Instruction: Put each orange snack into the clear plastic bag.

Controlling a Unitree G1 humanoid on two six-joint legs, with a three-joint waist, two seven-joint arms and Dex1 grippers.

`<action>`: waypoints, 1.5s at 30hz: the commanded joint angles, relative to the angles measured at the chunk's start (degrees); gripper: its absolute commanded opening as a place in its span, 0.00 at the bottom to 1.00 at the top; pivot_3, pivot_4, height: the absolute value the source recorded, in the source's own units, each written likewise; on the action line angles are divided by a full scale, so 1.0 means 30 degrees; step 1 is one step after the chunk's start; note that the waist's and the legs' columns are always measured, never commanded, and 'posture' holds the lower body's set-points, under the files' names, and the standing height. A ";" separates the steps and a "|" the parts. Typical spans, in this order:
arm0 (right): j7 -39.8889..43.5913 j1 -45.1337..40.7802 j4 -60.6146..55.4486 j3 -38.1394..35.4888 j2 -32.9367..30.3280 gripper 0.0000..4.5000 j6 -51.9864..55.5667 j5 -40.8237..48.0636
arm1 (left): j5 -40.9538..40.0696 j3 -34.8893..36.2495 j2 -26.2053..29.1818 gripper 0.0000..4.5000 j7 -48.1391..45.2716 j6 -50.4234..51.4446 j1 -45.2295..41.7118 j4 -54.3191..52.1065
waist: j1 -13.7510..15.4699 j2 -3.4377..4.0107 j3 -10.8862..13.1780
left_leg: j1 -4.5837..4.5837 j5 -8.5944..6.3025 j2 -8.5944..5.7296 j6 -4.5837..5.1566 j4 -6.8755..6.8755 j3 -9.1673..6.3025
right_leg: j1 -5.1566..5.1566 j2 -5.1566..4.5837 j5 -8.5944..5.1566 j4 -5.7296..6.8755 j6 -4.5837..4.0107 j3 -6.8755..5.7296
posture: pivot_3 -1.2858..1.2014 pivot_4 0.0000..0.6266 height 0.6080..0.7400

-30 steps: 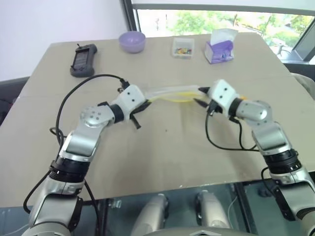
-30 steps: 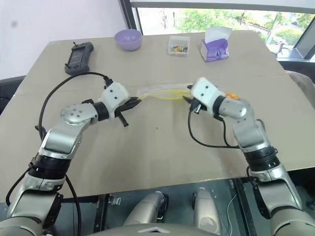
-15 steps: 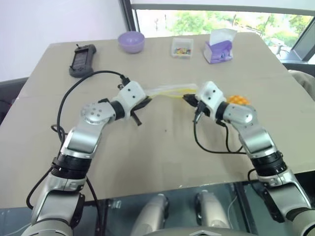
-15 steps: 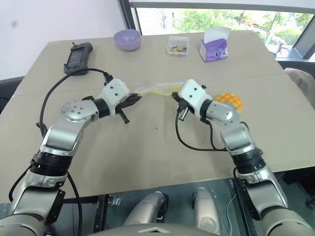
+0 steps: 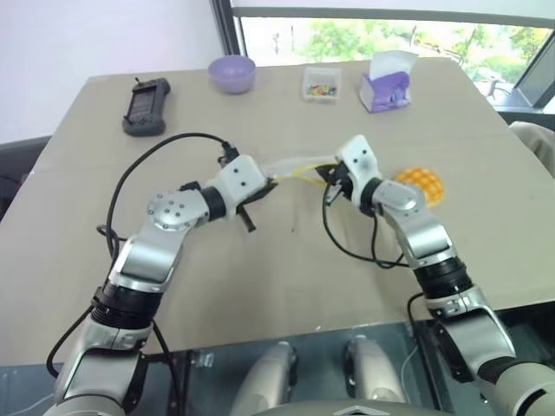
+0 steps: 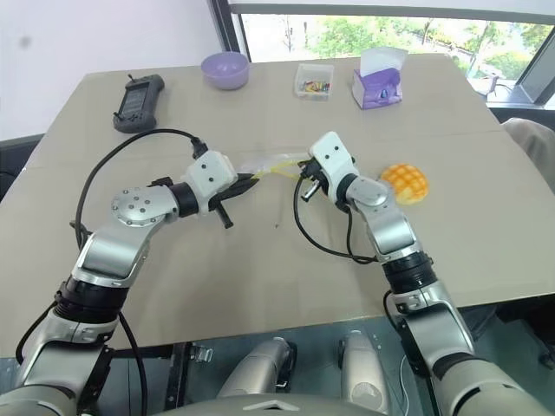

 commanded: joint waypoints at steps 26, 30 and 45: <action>-0.5405 -0.2336 0.6779 0.5915 -0.2729 0.99 -1.0201 -1.0356 | 0.0316 0.0085 -0.0502 0.00 0.0968 0.1415 0.0516 -0.1263 | -0.0078 -0.0001 -0.0005 | 0.0030 0.0001 0.0035 -0.0003 -0.0004 0.0059 | -0.0007 0.0066 0.0016 0.0000 0.0005 0.0089 | 0.52 0.24 1.00; -0.4523 -0.2415 0.6061 0.5148 -0.2971 0.99 -1.0499 -0.9327 | 0.0282 0.0317 -0.0671 0.00 0.1359 0.1951 0.0120 -0.0916 | -0.0065 -0.0002 -0.0005 | 0.0029 0.0001 0.0043 -0.0002 -0.0005 0.0063 | -0.0009 0.0078 0.0022 -0.0002 0.0002 0.0098 | 0.52 0.24 1.00; 0.0506 -0.1375 0.2108 0.2356 -0.5243 0.99 -0.9115 -0.5358 | 0.0561 0.0715 -0.0794 0.00 0.2444 0.2747 -0.1036 0.0803 | -0.0041 -0.0003 -0.0005 | 0.0026 0.0000 0.0050 -0.0002 -0.0005 0.0071 | -0.0009 0.0083 0.0031 -0.0014 0.0011 0.0102 | 0.52 0.24 1.00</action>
